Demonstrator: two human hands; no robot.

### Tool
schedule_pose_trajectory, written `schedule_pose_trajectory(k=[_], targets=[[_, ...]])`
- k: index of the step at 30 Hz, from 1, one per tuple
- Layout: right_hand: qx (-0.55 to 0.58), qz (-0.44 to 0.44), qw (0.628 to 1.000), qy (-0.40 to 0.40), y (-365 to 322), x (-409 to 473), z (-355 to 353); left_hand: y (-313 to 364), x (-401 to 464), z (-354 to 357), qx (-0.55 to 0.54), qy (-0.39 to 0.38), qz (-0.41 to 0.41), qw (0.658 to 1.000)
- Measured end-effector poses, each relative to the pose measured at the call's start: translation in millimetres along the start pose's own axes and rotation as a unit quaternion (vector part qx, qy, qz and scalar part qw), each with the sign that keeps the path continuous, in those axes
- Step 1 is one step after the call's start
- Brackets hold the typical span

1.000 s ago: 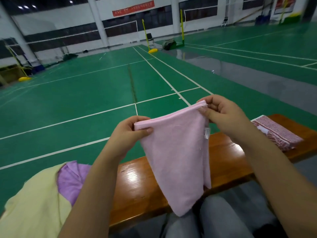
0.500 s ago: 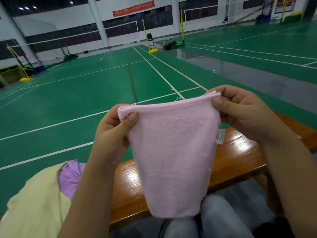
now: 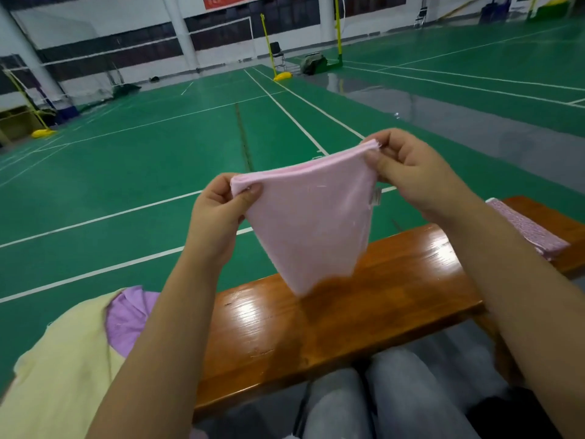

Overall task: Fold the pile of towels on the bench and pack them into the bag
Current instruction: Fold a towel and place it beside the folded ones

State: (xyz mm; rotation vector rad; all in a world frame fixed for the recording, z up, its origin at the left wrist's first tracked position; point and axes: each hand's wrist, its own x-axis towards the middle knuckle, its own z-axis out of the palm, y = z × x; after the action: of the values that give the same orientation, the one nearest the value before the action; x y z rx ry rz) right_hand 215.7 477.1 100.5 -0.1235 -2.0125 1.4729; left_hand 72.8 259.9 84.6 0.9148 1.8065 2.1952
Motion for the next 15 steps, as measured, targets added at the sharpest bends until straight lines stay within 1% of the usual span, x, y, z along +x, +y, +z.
schedule_pose_trajectory(k=[2, 4, 7, 10, 13, 15], targets=[[-0.01, -0.023, 1.0, -0.011, 0, -11, -1, -1, -10, -6, 0.014, -0.02, 0.015, 1.0], [-0.016, -0.008, 0.999, -0.043, 16, -28, -1, -15, -29, -12, 0.047, -0.027, 0.007, 0.998], [-0.043, 0.056, 0.993, -0.094, 63, -69, 3, -52, -71, -18, 0.098, -0.044, -0.072, 0.992], [-0.081, 0.156, 0.972, -0.155, 120, -119, 13, -94, -118, -23, 0.171, -0.088, -0.178, 0.965], [-0.093, 0.243, 0.945, -0.2, 154, -163, 23, -119, -155, -29, 0.168, -0.093, -0.262, 0.946], [-0.089, 0.276, 0.933, -0.213, 160, -180, 27, -125, -170, -32, 0.163, -0.091, -0.283, 0.941]])
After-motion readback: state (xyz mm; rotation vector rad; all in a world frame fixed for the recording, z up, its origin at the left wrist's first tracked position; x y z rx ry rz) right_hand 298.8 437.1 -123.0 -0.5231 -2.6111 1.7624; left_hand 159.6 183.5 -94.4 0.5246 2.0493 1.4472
